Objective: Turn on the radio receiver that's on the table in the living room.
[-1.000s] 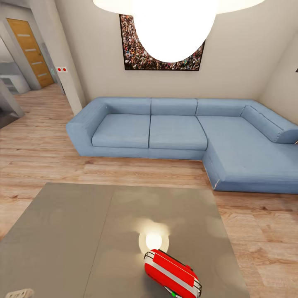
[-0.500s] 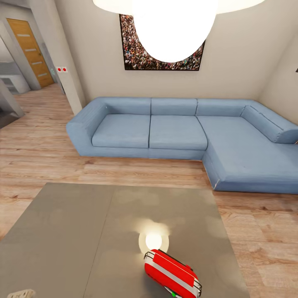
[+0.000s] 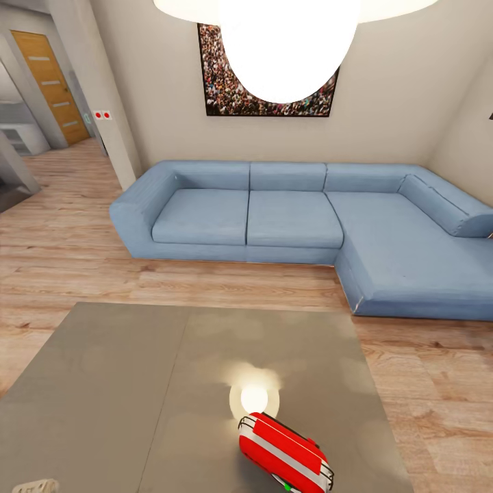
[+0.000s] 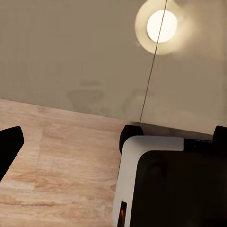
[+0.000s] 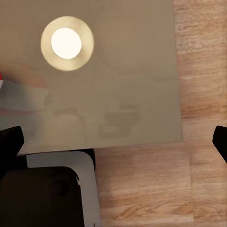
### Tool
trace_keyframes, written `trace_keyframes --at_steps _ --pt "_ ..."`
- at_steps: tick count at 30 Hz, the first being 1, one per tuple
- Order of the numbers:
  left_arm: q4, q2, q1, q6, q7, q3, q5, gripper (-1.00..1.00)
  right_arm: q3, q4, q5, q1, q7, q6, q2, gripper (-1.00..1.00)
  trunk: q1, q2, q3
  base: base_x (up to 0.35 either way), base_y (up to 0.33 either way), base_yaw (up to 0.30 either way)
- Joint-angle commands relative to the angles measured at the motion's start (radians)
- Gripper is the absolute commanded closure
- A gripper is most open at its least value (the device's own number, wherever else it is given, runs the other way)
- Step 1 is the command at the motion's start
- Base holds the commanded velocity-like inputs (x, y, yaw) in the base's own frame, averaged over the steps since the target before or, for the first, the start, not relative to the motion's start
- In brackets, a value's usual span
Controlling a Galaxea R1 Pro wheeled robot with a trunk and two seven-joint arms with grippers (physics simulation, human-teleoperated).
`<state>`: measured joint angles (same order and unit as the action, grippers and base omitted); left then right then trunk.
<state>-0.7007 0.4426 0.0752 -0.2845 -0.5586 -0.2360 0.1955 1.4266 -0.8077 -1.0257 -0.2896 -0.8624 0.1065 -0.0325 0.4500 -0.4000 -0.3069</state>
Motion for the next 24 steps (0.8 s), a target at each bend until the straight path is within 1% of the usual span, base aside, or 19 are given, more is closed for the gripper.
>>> trace_keyframes --at_steps 1,14,24 --pt "0.000 0.000 0.000 0.001 0.000 0.000 0.000 -1.00 0.000 0.000 0.000 0.000 0.000 0.000 0.001 -1.00 0.000 0.000 0.000 0.000 0.000 0.000" --pt "0.017 -0.010 -0.001 0.002 0.002 0.006 -0.002 -1.00 -0.001 0.003 -0.010 0.000 0.000 -0.005 0.004 -1.00 0.000 0.000 0.000 0.000 0.000 0.000" --pt "0.023 -0.013 -0.003 0.001 0.001 0.006 -0.002 -1.00 0.001 0.024 -0.006 0.001 -0.001 -0.010 0.005 -1.00 0.000 0.000 0.000 0.000 0.000 0.000"
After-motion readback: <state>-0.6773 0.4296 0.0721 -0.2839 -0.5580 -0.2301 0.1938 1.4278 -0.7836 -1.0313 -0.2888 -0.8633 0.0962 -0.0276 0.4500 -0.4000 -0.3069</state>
